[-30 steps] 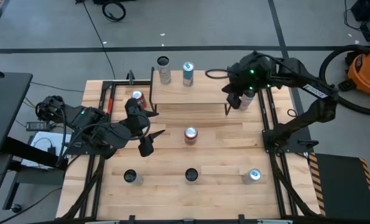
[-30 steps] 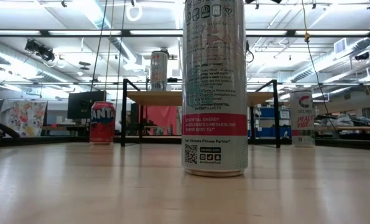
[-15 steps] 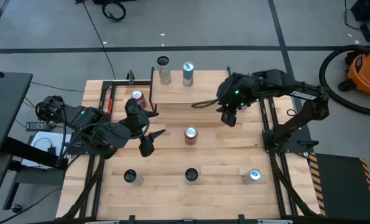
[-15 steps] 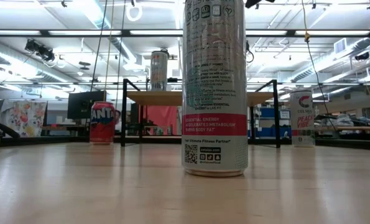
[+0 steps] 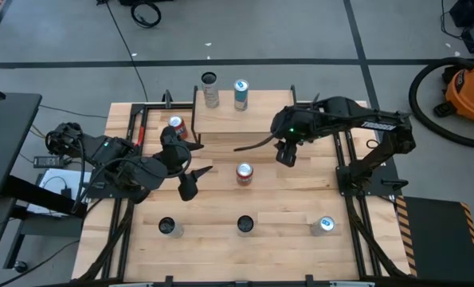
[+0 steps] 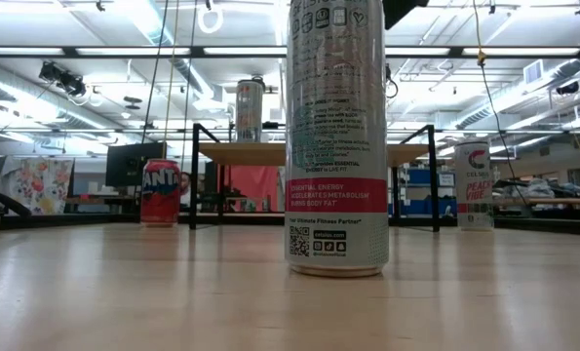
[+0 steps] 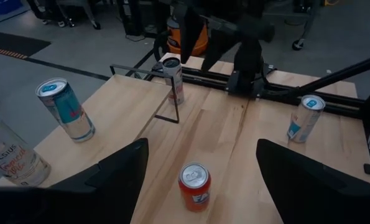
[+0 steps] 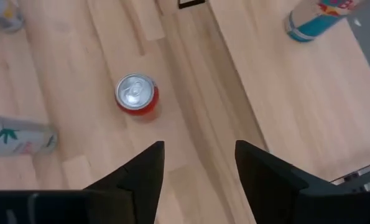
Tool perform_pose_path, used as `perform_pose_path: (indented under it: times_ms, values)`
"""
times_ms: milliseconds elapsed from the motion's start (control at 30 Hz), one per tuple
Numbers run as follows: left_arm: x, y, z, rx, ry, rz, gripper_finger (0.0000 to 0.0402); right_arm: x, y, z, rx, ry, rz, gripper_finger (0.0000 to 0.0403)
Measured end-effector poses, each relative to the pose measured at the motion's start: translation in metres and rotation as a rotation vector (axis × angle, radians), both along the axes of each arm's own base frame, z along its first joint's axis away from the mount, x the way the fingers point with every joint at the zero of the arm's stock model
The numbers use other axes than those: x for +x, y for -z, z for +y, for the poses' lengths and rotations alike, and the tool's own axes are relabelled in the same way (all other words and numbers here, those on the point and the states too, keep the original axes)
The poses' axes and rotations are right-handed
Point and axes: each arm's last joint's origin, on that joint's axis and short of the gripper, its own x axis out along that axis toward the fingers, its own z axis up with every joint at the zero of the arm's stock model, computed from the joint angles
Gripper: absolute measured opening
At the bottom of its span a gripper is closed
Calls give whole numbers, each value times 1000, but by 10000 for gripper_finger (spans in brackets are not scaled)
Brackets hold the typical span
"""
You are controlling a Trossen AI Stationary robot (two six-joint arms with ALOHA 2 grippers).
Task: Place canned beverage on shelf
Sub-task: Put the bottom red soda can on the shelf
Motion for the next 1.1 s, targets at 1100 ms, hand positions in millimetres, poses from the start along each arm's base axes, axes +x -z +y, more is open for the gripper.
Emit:
perform_pose_path:
  times_ms: [1100]
  values:
    - [0, 0, 0, 26, 12, 12, 311, 18, -12, 1, 105, -120, -221, 204]
